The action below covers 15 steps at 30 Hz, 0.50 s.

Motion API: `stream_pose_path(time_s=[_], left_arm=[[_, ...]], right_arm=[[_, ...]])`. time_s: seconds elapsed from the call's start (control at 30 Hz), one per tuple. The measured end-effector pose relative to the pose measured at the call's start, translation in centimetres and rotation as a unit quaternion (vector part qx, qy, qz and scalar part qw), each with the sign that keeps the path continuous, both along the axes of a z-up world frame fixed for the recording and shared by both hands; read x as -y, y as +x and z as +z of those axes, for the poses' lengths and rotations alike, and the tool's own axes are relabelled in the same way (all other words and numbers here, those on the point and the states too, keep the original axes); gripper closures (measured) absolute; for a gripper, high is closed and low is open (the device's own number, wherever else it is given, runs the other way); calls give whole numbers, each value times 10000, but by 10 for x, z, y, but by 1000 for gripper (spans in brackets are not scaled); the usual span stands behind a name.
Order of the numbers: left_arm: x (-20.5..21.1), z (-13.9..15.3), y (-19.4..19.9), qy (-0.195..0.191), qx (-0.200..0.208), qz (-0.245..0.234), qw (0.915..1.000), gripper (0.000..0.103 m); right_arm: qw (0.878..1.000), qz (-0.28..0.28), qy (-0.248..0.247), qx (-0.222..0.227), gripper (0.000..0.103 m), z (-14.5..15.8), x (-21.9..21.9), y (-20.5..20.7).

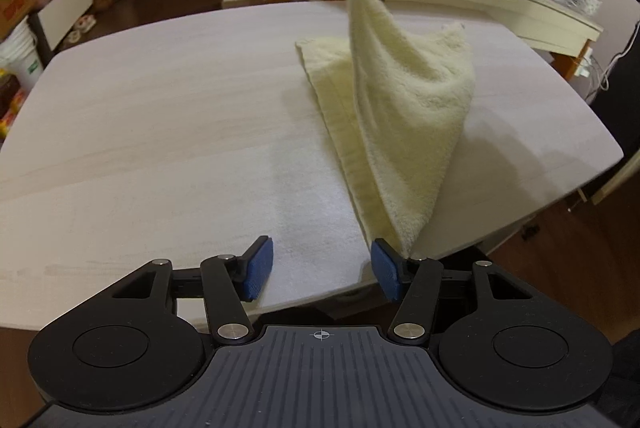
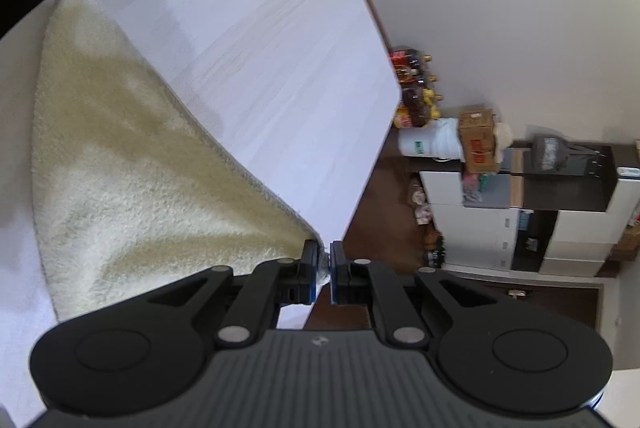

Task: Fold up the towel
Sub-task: 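Lift the corner and fold it diagonally onto the opposite corner with the right gripper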

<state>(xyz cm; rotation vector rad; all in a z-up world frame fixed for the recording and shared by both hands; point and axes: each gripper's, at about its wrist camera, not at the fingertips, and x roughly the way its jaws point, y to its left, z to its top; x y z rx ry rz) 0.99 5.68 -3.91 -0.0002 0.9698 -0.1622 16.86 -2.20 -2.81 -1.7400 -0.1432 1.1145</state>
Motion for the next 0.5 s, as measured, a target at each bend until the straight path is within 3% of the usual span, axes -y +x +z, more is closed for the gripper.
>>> stream_pose_path(time_s=[0.43, 0.5], left_arm=[[-1, 1, -6, -143, 23, 248, 9996, 37], [-3, 1, -7, -162, 21, 227, 9996, 37]], right_arm=[[9965, -52, -415, -726, 96, -58, -38, 43], [9962, -78, -386, -781, 91, -65, -42, 47]])
